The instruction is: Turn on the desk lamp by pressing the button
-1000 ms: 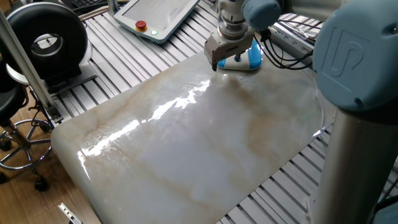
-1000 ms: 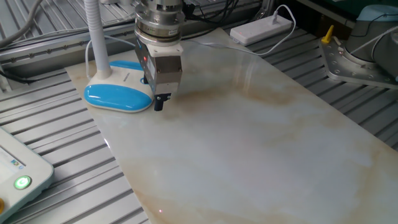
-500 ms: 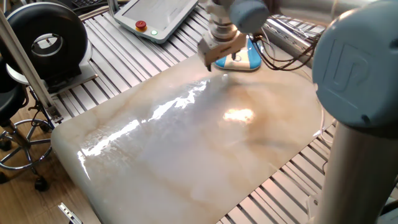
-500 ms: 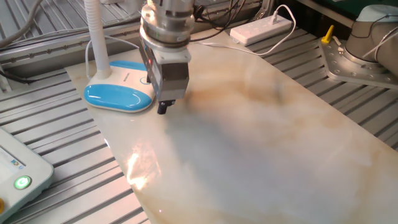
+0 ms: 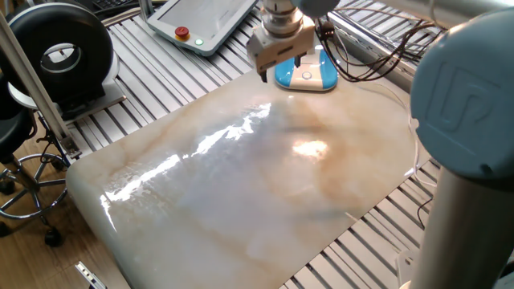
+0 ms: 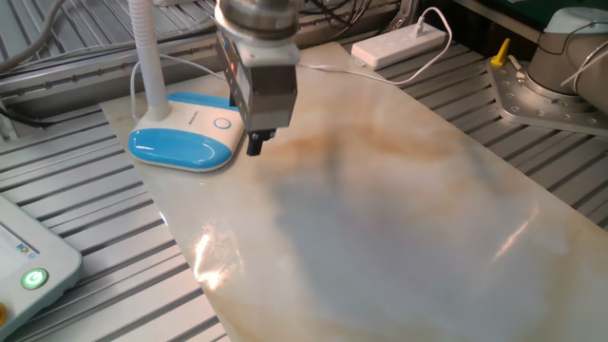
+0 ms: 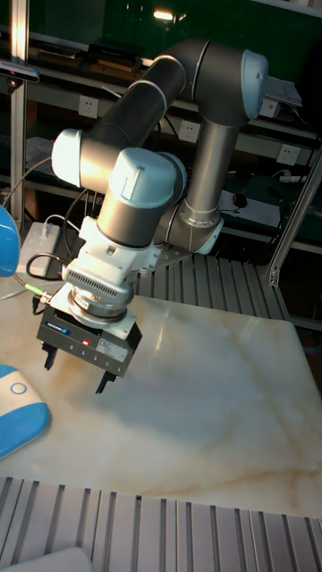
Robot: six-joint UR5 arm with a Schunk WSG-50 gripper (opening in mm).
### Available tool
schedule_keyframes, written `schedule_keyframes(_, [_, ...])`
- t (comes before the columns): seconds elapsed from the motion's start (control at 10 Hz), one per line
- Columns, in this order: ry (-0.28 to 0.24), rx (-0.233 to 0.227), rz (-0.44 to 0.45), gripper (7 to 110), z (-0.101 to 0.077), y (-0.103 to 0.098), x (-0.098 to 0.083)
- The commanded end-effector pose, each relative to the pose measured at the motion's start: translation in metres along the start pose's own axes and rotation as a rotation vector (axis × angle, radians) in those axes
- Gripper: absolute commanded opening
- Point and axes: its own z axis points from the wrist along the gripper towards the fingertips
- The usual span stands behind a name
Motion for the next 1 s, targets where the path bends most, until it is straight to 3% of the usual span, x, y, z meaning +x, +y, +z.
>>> schedule_keyframes(0.0, [0.016,-0.059,0.034,88,-0.014,0.014,0.006])
schedule_keyframes(0.3, [-0.001,-0.132,0.029,88,-0.019,0.032,0.004])
schedule_keyframes(0.4, [-0.035,-0.144,-0.055,88,-0.018,0.036,-0.004])
schedule_keyframes(0.5, [-0.027,-0.129,-0.127,88,-0.016,0.034,-0.002])
schedule_keyframes(0.6, [-0.043,-0.168,-0.259,88,-0.019,0.048,-0.001])
schedule_keyframes(0.7, [-0.057,-0.209,-0.322,88,-0.024,0.060,0.002])
schedule_keyframes(0.9, [-0.071,-0.232,-0.310,88,-0.036,0.072,0.007])
